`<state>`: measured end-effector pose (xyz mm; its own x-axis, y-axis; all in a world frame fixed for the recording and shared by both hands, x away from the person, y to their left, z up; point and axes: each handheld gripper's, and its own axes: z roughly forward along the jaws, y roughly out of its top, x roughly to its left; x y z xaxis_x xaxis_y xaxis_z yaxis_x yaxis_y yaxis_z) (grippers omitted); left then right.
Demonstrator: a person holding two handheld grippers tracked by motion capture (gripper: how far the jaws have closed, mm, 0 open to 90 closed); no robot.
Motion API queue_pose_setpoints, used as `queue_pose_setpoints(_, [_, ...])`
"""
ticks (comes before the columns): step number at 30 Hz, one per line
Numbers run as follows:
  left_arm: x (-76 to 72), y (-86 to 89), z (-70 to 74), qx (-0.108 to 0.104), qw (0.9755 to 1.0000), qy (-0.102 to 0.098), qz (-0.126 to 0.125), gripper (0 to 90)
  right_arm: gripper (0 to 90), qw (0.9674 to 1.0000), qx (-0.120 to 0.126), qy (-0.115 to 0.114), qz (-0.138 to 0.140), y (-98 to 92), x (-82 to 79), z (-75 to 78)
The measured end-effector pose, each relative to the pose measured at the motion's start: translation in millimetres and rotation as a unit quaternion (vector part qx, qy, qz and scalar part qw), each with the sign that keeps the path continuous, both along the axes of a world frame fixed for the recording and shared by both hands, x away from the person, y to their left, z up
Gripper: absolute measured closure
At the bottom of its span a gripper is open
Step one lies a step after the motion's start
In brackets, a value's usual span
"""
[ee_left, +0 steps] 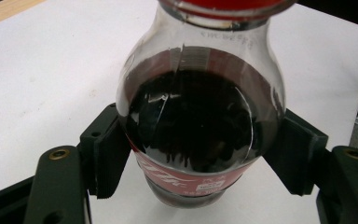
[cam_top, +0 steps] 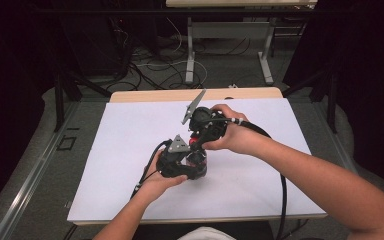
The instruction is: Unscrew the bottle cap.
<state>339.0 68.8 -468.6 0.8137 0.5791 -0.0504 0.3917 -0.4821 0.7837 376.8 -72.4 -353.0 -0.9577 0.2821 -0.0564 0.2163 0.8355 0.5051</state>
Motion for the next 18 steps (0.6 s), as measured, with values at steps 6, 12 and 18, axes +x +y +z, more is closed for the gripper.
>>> queue_pose_setpoints(6, [-1.7,-1.3,0.4,0.000,1.0000,0.001,-0.008,30.0,61.0,0.9970,-0.015,0.003,0.075,-1.8,7.3,2.6])
queue_pose_setpoints(12, [-4.0,-3.4,1.7,-0.005,0.9998,-0.005,-0.019,30.0,61.6,0.9895,-0.007,0.024,0.142,-8.1,17.0,5.4])
queue_pose_setpoints(18, [-4.6,-2.5,4.4,-0.002,0.9997,0.000,-0.026,30.1,61.6,0.9852,0.002,0.028,0.169,-12.2,20.8,6.9])
